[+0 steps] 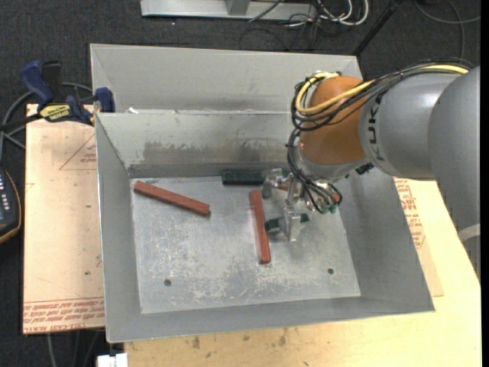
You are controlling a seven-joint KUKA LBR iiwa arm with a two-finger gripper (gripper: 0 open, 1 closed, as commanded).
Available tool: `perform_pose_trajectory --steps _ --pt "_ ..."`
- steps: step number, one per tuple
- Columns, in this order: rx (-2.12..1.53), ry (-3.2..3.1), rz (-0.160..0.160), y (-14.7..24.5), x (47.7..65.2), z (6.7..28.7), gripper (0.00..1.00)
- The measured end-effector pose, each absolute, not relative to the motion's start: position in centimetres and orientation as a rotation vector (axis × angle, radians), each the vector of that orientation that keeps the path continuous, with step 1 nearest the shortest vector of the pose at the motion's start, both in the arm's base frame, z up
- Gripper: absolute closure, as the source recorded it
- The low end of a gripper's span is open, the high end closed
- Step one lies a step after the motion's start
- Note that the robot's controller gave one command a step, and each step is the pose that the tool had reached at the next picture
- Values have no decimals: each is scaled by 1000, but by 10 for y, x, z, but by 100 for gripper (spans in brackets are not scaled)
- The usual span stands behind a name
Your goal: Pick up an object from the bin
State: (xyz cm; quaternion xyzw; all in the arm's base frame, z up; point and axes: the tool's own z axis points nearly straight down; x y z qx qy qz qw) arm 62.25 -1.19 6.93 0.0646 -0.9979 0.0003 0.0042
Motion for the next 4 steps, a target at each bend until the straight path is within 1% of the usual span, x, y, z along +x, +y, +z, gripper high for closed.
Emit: perform_pose_trajectory --steps 1,2,3,4 --pt "202 -3144 0 -11 627 75 100" --pt "303 -3139 -6 -28 634 76 100" --pt "304 -3135 -2 -29 632 72 0" --pt "309 -3132 6 -110 652 71 0"
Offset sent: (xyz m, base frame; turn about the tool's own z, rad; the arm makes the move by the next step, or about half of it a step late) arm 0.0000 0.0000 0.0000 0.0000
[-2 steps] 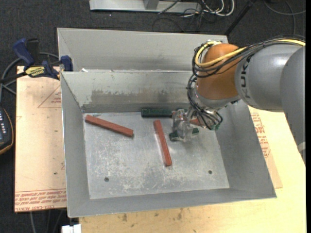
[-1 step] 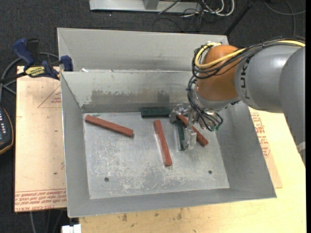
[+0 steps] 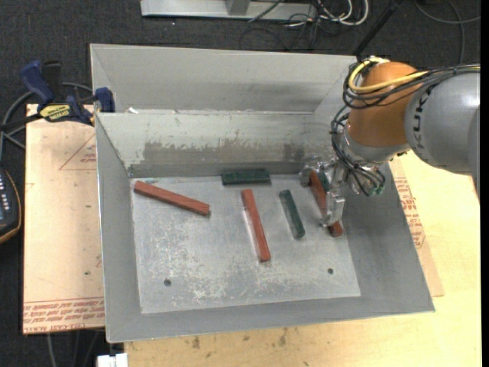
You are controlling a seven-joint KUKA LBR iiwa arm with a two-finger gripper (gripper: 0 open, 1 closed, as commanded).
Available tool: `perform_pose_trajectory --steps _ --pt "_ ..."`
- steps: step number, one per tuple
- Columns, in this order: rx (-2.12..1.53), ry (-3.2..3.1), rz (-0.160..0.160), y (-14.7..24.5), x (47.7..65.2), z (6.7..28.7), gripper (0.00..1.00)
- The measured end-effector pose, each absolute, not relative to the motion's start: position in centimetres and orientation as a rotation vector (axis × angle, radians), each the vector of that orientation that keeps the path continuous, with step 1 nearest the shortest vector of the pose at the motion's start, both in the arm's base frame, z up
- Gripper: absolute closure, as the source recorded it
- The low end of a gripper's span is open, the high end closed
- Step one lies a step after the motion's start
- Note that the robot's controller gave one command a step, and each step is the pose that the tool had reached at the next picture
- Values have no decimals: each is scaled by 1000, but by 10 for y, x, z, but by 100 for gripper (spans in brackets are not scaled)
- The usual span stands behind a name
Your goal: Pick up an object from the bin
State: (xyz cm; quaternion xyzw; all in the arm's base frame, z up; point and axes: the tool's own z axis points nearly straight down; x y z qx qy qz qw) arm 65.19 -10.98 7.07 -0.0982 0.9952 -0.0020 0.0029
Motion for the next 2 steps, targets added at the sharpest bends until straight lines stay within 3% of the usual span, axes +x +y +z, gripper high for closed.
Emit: perform_pose_trajectory --steps 1,2 --pt "-611 3080 6 -10 624 76 0" --pt "-603 3081 2 -14 624 76 100"
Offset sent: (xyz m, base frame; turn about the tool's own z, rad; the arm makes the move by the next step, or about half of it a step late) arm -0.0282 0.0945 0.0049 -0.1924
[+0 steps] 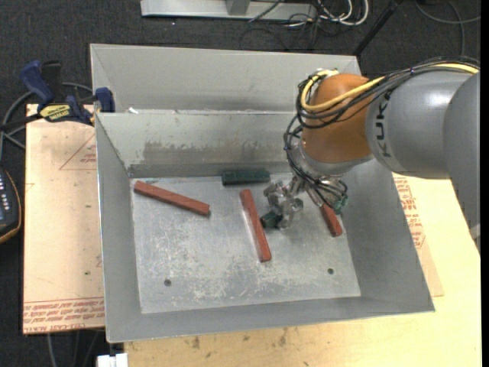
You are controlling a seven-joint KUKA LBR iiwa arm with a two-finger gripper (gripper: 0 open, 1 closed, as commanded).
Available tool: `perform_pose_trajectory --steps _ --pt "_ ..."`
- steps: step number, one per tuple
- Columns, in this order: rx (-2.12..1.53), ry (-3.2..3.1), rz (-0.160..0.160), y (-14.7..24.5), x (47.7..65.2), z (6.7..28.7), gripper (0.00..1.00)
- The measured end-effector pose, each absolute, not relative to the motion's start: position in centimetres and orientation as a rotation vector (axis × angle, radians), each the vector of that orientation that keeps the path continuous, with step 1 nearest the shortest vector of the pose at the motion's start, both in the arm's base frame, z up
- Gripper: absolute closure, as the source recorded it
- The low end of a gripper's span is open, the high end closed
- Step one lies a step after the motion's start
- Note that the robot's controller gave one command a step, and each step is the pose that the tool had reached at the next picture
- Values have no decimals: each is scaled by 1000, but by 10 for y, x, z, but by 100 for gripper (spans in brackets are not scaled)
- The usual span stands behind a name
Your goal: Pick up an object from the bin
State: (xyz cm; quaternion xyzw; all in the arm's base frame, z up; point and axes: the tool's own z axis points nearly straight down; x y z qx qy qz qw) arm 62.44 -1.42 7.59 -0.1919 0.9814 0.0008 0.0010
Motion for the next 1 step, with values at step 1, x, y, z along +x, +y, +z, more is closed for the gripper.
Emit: perform_pose_trajectory --steps 1 --pt "-584 3074 -3 -6 624 224 100"
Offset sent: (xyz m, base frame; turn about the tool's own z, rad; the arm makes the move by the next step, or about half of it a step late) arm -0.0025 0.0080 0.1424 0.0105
